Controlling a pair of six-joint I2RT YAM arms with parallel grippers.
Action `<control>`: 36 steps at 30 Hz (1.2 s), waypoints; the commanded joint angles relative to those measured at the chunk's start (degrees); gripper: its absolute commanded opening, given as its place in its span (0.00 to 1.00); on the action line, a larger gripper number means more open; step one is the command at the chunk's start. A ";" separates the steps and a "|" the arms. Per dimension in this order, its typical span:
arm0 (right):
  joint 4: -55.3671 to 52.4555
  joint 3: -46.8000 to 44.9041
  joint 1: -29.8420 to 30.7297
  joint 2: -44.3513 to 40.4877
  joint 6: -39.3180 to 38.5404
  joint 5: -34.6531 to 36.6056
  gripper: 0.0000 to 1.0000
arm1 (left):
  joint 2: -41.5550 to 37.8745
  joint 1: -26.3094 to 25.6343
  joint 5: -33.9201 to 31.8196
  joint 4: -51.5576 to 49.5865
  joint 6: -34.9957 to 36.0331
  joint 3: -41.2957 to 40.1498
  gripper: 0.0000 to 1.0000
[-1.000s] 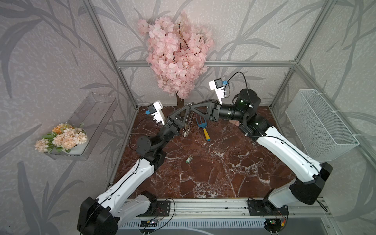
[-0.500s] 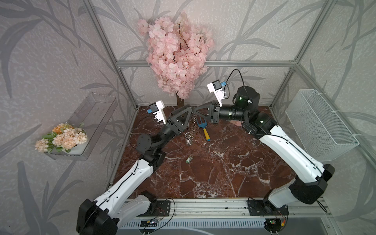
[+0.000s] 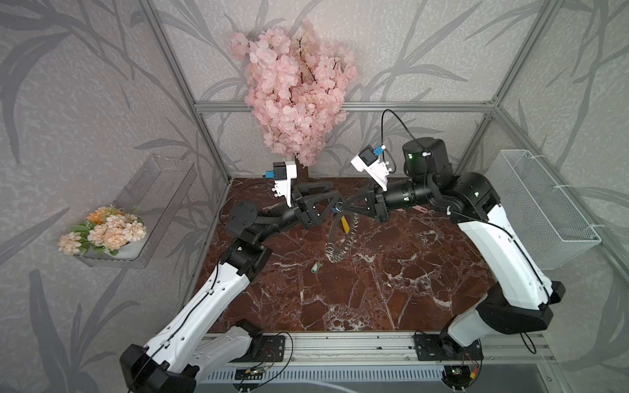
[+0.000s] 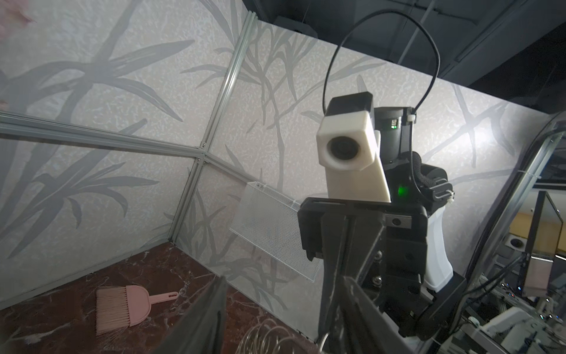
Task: Attach keys to a key ring
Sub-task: Adjust the keyring.
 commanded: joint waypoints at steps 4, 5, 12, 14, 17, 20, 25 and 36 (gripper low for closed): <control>-11.20 1.41 -0.16 0.05 -5.31 2.72 0.00 | 2.32 0.54 13.92 -13.83 10.48 4.26 0.55; -11.74 0.90 -0.15 -0.17 -5.55 2.77 0.00 | 2.39 0.69 14.49 -14.94 11.38 4.20 0.55; -11.04 -4.17 -0.19 -3.30 -5.78 1.95 0.00 | 3.23 2.35 20.09 -16.52 12.79 2.97 0.54; -11.92 -4.20 -0.15 -3.11 -5.95 1.40 0.00 | 3.68 2.71 22.26 -15.38 11.93 2.51 0.54; -12.29 -4.76 -0.13 -3.11 -6.12 0.54 0.00 | 4.13 3.08 24.66 -15.25 11.99 2.53 0.57; -12.22 -5.00 -0.15 -3.22 -6.22 -1.08 0.00 | 4.10 3.25 26.09 -15.48 12.65 2.12 0.60; -11.79 -4.80 -0.15 -2.89 -6.10 -3.75 0.00 | 3.75 3.25 28.29 -14.11 12.56 1.08 0.60; -11.15 -3.40 -0.15 -2.08 -5.87 -6.71 0.00 | 2.88 3.16 31.80 -12.45 11.14 -0.06 0.40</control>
